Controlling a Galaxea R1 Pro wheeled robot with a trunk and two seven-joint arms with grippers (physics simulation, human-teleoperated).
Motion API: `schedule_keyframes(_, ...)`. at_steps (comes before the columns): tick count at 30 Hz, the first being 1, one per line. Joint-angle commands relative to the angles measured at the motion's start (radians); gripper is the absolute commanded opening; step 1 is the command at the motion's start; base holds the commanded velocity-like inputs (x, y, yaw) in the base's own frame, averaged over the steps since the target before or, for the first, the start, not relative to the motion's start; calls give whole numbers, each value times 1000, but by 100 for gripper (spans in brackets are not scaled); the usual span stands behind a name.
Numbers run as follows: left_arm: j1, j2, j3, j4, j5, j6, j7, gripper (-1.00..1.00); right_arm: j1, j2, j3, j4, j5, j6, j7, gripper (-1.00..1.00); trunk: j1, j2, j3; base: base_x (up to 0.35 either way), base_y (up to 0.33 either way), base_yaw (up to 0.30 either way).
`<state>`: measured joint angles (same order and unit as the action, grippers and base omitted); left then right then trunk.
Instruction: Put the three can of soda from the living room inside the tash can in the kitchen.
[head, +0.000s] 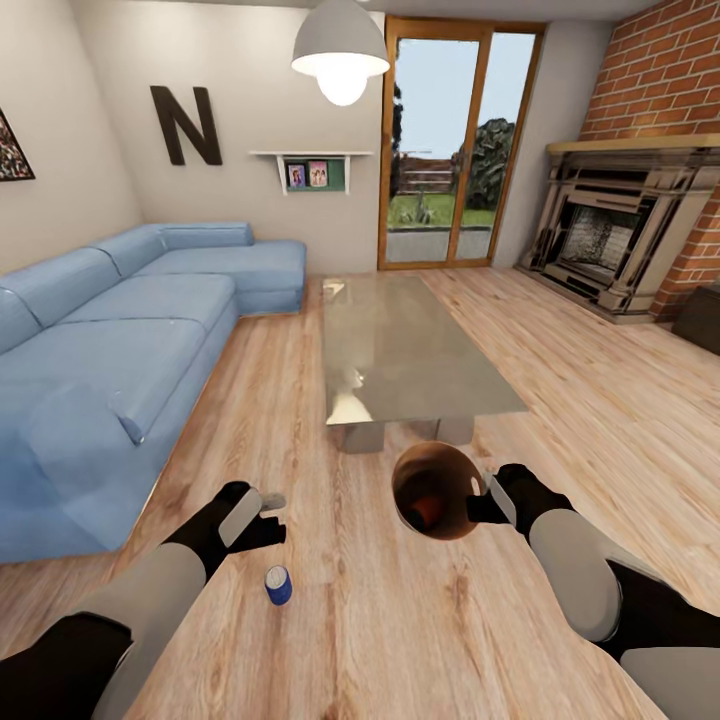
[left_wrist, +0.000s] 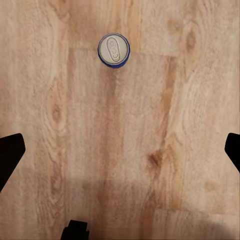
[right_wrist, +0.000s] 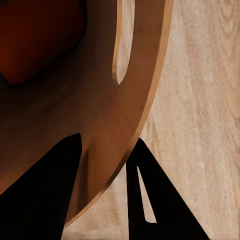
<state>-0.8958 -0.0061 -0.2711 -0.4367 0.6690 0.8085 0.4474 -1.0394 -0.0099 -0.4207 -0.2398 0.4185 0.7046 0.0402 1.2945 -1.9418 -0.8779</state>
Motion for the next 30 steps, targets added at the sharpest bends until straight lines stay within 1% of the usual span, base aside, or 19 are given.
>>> schedule_keyframes(1,0,0,0,1,0,0,-2,100,-1,0,-4,-1,-14,-1,3,-100,0,0,-1,0,0,0)
schedule_keyframes(15,0,0,1,-3,1,-2,-7,100,-1,1,-4,-1,-14,1,2,-100,0,0,-21,0,0,0)
schedule_keyframes(19,0,0,1,-4,1,-2,-7,100,-1,1,-4,-1,-15,1,-13,-100,0,0,-27,1,0,0)
schedule_keyframes(20,0,0,1,-5,1,-2,-8,100,-1,1,-3,-1,-17,1,-26,-100,0,0,-29,32,0,0)
schedule_keyframes(21,0,0,1,-6,1,-14,-9,100,-1,1,-3,0,-19,1,-46,-100,0,0,-30,93,0,0)
schedule_keyframes(30,0,0,1,-7,1,-29,-20,100,-1,1,-3,0,-20,1,-59,-100,0,0,-44,155,0,0)
